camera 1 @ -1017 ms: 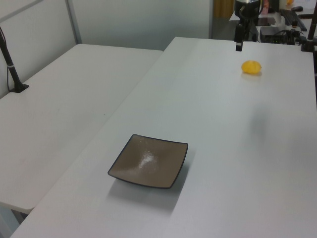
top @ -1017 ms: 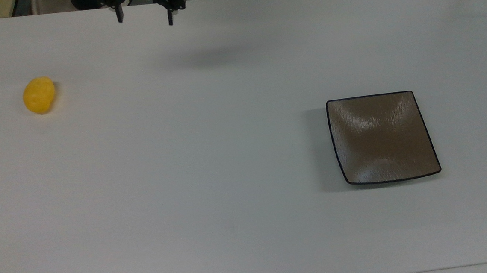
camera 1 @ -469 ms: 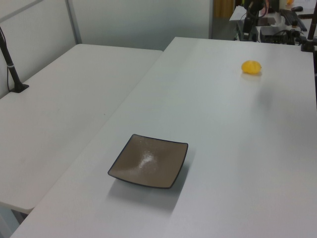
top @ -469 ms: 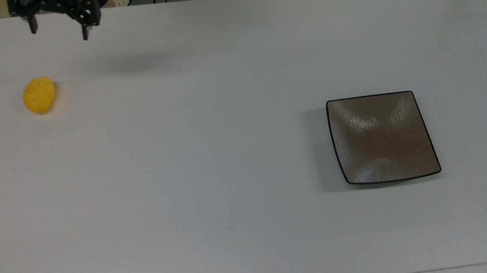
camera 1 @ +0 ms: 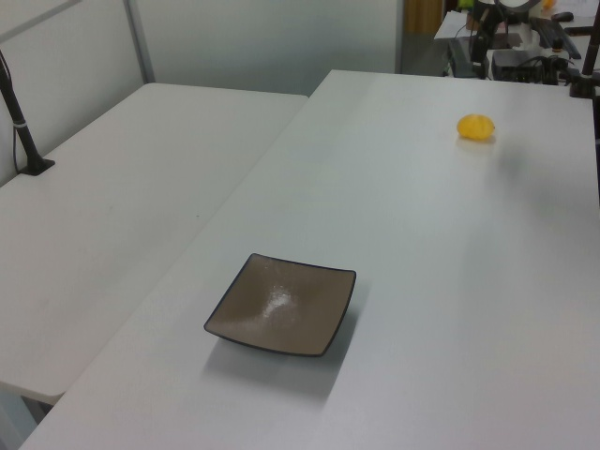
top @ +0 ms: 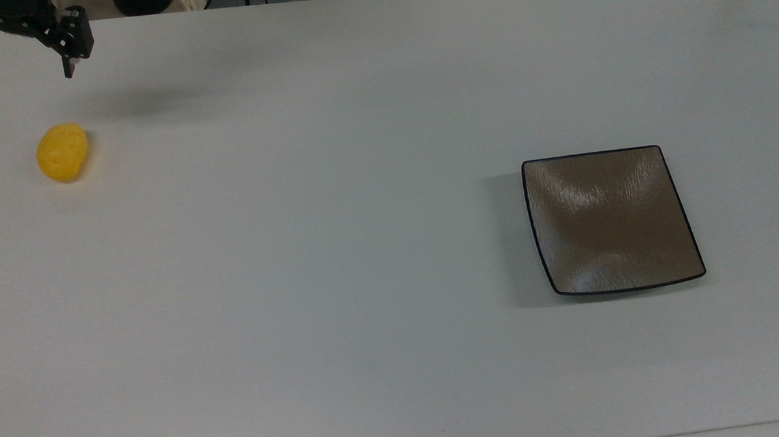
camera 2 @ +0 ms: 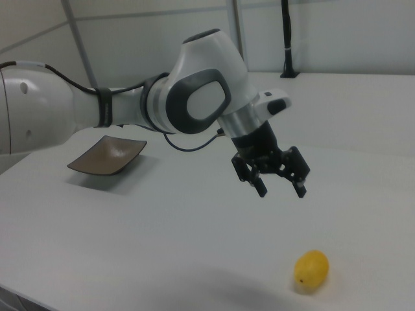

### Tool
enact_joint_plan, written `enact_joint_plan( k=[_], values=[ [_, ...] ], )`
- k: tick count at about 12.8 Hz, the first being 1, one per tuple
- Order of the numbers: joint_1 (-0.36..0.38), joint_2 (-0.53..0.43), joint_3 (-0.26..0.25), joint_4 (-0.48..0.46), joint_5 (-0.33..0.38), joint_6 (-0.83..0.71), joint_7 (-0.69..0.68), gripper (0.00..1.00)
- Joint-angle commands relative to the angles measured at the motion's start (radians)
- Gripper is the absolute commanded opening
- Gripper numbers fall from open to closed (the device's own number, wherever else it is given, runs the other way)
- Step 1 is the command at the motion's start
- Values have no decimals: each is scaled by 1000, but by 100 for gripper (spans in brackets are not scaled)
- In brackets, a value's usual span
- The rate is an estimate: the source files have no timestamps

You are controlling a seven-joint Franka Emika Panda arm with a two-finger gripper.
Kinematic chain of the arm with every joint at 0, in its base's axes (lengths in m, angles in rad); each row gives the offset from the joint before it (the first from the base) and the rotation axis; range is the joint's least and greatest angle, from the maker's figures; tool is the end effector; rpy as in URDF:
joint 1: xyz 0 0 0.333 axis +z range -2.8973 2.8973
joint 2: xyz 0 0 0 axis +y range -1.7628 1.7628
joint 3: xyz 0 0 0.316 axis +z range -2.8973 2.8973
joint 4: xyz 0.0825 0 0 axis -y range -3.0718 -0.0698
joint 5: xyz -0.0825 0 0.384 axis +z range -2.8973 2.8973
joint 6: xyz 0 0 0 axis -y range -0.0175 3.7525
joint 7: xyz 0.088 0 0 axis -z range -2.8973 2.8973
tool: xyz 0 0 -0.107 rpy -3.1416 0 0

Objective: Put potatoes on a ceramic plate
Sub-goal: 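Move the open gripper over to the yellow potato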

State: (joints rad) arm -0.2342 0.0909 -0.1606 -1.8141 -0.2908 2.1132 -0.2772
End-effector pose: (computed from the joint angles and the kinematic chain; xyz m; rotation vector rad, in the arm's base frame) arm 0.5585 -0.2439 0.5084 2.8071 0.0131 0.1471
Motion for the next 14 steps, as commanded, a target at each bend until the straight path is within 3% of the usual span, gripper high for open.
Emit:
enact_joint_plan(
  k=[1,4,14],
  values=[
    [-19,6,-45,-5,-14,54,-53,100],
    [-27,71,-97,-2,-16,103,-97,100],
    [-65,237,-106,45,-7,237,-94,100]
  ],
)
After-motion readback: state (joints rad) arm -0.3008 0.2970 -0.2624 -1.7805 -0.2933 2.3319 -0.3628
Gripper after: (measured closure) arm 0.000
